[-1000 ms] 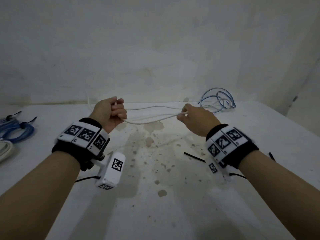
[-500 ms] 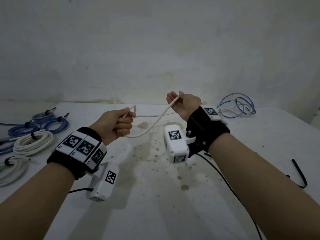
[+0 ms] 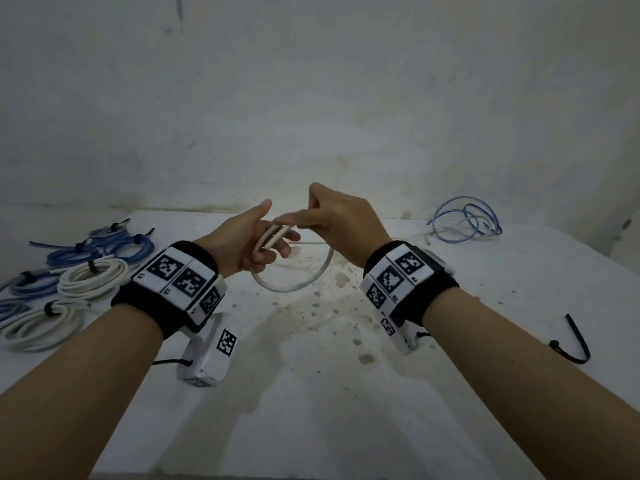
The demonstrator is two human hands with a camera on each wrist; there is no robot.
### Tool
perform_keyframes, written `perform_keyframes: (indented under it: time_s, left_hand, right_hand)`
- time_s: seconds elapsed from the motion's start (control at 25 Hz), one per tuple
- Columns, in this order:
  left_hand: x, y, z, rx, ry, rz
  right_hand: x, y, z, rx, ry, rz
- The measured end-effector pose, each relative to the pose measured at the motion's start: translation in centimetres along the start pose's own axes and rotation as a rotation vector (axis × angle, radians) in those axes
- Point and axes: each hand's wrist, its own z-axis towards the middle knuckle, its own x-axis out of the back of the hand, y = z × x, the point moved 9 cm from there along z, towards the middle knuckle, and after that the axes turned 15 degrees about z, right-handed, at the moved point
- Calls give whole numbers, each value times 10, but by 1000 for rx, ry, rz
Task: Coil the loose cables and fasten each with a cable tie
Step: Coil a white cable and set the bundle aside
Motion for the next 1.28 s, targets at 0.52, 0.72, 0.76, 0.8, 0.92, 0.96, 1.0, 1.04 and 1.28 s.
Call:
perform_keyframes:
  time_s: [0.52, 0.72, 0.76, 0.8, 0.92, 0.96, 1.0, 1.04, 1.28]
  left_hand:
    - [-13, 37, -20, -126, 22, 229]
    - [-13, 53, 2, -183, 69, 210]
    - [-12, 56, 6, -208, 62, 59]
    - [-11, 58, 8, -230, 48, -130]
    - [-18, 63, 17, -322, 2, -511]
    - [-21, 63, 23, -341, 0, -544]
    - [-23, 62, 29, -336, 5, -563]
    - [-23, 59, 37, -306, 5, -576]
    - [-22, 54, 66, -123, -109, -207]
  right_hand:
    - [2, 0, -5, 2, -59, 217]
    - [-9, 26, -13, -276, -361, 237]
    - [-1, 32, -8, -265, -288, 236]
    - [11, 44, -5, -283, -158, 250]
    - [37, 100, -14, -477, 193, 285]
    - [39, 111, -17, -514, 235, 298]
    - [38, 113, -18, -493, 247, 324]
    - [36, 109, -16, -418, 243, 345]
    - [-1, 100, -3, -256, -364, 109]
